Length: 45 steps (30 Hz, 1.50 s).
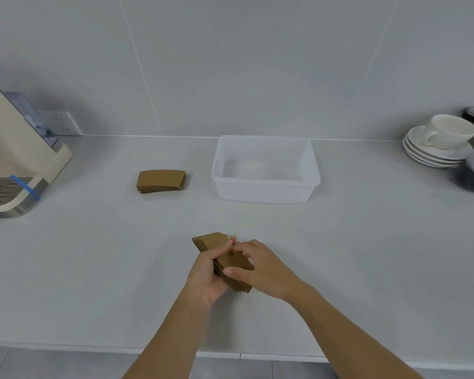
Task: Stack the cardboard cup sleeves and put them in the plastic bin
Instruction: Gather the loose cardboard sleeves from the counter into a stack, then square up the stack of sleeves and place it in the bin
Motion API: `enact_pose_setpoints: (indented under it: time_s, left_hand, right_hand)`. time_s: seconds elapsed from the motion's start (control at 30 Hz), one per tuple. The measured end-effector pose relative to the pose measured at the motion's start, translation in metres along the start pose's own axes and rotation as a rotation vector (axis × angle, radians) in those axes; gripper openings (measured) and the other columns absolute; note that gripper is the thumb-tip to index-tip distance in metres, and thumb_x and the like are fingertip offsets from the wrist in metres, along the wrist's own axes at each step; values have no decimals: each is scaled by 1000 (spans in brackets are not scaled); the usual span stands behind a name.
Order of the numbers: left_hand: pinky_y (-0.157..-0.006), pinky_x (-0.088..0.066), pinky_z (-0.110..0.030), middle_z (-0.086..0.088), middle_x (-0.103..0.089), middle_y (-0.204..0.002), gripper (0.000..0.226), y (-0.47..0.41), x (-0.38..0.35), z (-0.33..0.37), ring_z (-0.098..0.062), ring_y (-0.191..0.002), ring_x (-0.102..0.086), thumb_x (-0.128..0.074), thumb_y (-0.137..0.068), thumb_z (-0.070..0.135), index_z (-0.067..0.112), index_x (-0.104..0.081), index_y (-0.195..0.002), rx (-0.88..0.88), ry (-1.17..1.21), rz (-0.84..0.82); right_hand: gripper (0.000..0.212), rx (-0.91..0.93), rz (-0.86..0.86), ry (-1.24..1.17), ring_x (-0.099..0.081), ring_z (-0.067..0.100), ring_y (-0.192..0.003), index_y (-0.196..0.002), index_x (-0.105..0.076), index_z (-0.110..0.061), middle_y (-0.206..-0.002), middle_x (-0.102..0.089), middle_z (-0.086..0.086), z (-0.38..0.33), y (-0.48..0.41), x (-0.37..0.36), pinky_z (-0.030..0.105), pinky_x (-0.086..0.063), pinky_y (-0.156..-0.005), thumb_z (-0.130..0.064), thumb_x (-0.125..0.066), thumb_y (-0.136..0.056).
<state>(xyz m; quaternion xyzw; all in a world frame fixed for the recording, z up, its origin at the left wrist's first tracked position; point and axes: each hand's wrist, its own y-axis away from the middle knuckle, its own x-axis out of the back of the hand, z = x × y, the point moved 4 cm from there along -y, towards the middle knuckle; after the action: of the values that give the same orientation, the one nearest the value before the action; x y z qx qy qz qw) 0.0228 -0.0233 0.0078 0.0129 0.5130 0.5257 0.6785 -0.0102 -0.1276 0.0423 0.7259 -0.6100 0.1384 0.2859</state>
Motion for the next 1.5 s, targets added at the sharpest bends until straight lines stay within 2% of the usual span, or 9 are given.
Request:
enact_pose_setpoints:
  time_s: [0.13,0.4,0.53,0.63,0.83,1.0,1.27,1.4,1.5]
  left_hand:
    - [-75,-55,-40,-11,-63,-100,35,-3,-7,-1,-26,-87,-62,-56,-78,-5,7,-59,-110,17,-198,-14]
    - [-81,-48,-37,-6,-66,-90,39,3,-37,-5,-20,-85,-61,-62,-65,-4,12,-64,-101,59,-673,-273]
    - [-81,-49,-35,-6,-64,-93,39,6,-46,-11,-19,-90,-61,-61,-67,-6,11,-60,-102,103,-738,-369]
    - [-82,-48,-36,-6,-64,-94,43,7,-51,-14,-21,-93,-60,-60,-67,-8,13,-59,-105,121,-750,-412]
    - [-86,-48,-39,-9,-67,-95,45,10,-53,-21,-23,-90,-63,-60,-68,-8,15,-64,-105,172,-770,-398]
    - [-83,-53,-37,-12,-68,-102,44,8,-56,-16,-27,-94,-67,-66,-67,-3,12,-63,-109,164,-838,-317]
    - [-83,-52,-31,-2,-64,-113,50,7,-71,14,-19,-102,-62,-73,-65,33,24,-56,-111,-128,-1202,-164]
    - [-79,-47,-18,7,-59,-120,52,13,-67,31,-9,-109,-56,-71,-65,32,29,-54,-114,-301,-1092,-136]
    - [-88,-45,-22,2,-58,-123,64,15,-59,34,-12,-114,-55,-74,-61,36,29,-51,-120,-357,-1000,-124]
  right_hand:
    - [41,-6,-33,5,-47,11,-109,-121,-56,-25,-119,-54,-4,9,4,24,24,-37,-93,-38,-62,-83]
    - [26,118,90,-74,-51,-1,-98,-107,-65,-25,-104,-58,-18,9,0,68,16,-35,-81,-14,-63,-83]
    - [38,193,63,-30,-44,3,-113,-119,-59,-27,-116,-51,-20,4,2,76,13,-32,-90,-15,-64,-83]
    - [39,173,-25,-50,-49,-5,-102,-119,-60,-26,-106,-55,-24,5,2,78,12,-33,-83,-13,-64,-82]
    - [15,105,-111,-50,-53,0,-81,-90,-62,-19,-85,-58,-13,11,1,79,15,-41,-74,-10,-67,-79]
    - [16,75,-152,-100,-54,10,-74,-80,-55,-21,-84,-60,0,17,1,80,22,-45,-71,-7,-62,-83]
    - [15,64,28,-309,-54,11,-74,-81,-57,-14,-80,-59,-2,31,3,102,15,-47,-68,0,-60,-83]
    - [13,63,191,-556,-60,17,-79,-85,-59,-6,-85,-64,7,44,6,124,20,-51,-73,6,-59,-83]
    - [13,67,273,-673,-62,13,-78,-86,-60,-7,-85,-66,5,50,8,135,19,-51,-72,6,-58,-83]
